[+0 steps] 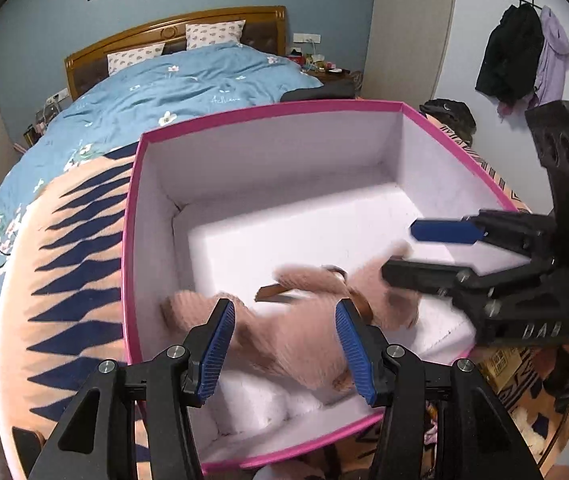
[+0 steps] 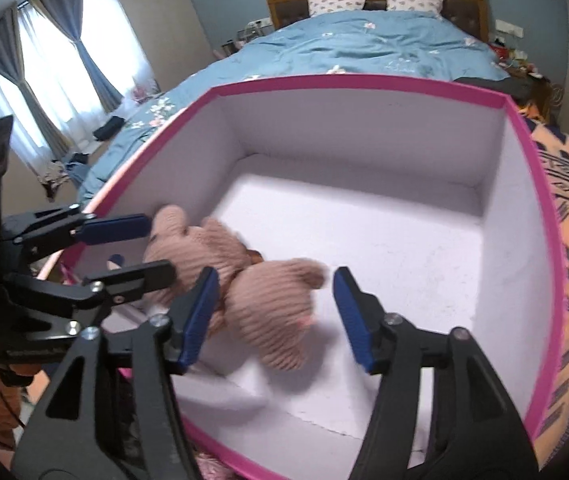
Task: Organize objects
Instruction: 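Grasp the pink knitted bunny with the right gripper and drop it into the magenta box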
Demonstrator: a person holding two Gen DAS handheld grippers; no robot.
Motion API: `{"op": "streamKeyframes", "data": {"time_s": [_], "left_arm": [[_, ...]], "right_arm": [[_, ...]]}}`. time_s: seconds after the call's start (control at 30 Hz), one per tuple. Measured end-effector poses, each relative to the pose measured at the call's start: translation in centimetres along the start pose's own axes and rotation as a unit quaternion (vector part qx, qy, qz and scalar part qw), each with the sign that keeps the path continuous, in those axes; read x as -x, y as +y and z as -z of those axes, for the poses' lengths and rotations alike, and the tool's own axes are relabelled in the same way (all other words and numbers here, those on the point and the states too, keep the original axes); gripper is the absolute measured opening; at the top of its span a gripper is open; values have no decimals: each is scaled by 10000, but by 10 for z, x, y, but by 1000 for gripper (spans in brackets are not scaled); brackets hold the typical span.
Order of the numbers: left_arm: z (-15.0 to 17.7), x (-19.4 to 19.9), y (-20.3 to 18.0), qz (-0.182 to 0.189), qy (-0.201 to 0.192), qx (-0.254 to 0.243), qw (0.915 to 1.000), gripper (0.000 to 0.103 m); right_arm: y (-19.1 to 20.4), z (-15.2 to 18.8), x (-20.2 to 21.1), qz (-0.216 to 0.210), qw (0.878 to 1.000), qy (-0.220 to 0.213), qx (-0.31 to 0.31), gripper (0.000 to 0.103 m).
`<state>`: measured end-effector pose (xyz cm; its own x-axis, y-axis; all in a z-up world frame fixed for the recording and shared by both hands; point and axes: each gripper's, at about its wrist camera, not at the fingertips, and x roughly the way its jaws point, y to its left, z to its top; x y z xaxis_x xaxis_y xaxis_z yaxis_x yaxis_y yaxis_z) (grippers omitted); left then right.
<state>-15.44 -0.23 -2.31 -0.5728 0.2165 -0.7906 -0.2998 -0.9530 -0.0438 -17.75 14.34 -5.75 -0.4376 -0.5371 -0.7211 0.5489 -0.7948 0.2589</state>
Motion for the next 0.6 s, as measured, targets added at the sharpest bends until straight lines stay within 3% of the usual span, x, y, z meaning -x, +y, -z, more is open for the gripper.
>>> {"op": "streamKeyframes", "data": {"time_s": [0.2, 0.37, 0.6], "left_arm": [[8, 11, 5, 257, -10, 195, 9995, 54], [10, 15, 4, 266, 10, 289, 9992, 54], [17, 27, 4, 331, -106, 444, 9984, 56]], "right_arm": [[-7, 10, 15, 133, 9999, -107, 11, 64], [0, 20, 26, 372, 9986, -122, 350, 66], [-5, 23, 37, 156, 9994, -151, 277, 66]]}}
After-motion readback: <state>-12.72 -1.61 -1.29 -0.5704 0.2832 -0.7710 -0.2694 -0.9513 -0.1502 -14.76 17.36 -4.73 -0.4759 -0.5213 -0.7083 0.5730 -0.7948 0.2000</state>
